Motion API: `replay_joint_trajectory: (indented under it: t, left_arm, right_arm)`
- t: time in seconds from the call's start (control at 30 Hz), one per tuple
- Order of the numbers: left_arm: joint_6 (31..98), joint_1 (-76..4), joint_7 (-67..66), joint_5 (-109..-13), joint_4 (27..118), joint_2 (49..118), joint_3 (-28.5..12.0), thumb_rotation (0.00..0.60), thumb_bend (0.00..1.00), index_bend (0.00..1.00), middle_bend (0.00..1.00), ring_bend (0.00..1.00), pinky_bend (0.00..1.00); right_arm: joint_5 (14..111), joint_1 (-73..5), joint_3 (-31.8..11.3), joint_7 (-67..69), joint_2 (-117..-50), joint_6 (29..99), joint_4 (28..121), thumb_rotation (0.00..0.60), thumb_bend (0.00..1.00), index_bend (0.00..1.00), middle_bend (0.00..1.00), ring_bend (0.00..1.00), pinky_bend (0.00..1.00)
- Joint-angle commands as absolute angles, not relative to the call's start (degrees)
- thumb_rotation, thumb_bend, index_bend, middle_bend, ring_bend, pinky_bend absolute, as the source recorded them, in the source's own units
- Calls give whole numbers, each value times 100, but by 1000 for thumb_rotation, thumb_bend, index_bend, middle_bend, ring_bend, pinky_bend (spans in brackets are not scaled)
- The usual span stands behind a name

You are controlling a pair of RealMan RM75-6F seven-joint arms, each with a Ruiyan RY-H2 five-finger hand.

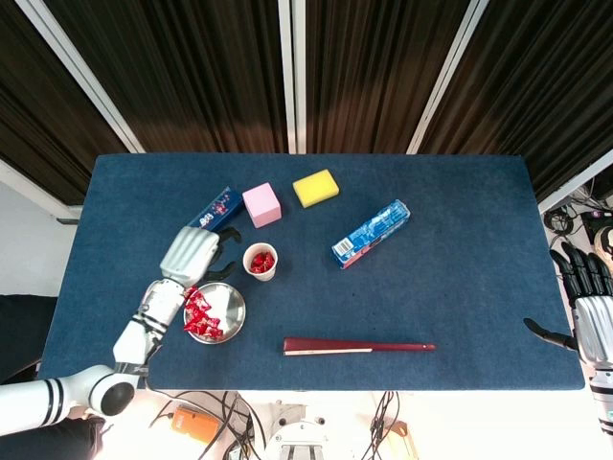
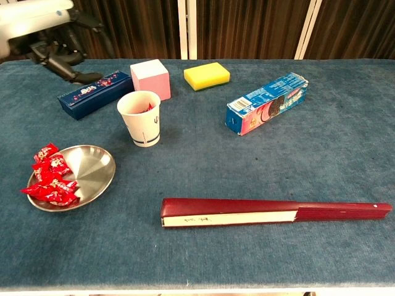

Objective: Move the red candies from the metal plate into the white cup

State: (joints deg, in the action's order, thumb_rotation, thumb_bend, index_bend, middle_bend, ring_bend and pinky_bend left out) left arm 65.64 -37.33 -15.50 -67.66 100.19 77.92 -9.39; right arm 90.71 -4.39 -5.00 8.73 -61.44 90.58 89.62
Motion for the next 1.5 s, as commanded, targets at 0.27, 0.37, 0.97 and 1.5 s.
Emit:
replay_joint_trajectory:
  t: [0.27, 0.37, 0.97, 1.5]
  left_arm:
    - [6467, -3217, -1617, -7359, 9152, 7432, -55, 600, 291, 410, 922, 828, 712]
    - [6290, -3229, -1738, -7325, 8841, 7572, 3, 600, 285, 410, 922, 828, 709]
    - [5725, -3401, -2345, -7540, 8194, 8002, 147, 600, 213, 365, 921, 825, 702]
    - [5478, -3379, -2475, -7305, 8199, 7999, 111, 600, 199, 384, 923, 828, 702]
  right_arm:
    - [9156, -420, -464, 778, -6147, 9117, 9039, 600, 119, 0, 0, 0, 0]
    - [9171, -407, -451, 738, -6145, 9134, 9076, 600, 120, 0, 0, 0, 0]
    - [9172, -351, -422, 549, -6131, 9173, 9233, 600, 120, 0, 0, 0, 0]
    - [9163, -356, -430, 464, -6127, 9148, 9305, 600, 120, 0, 0, 0, 0]
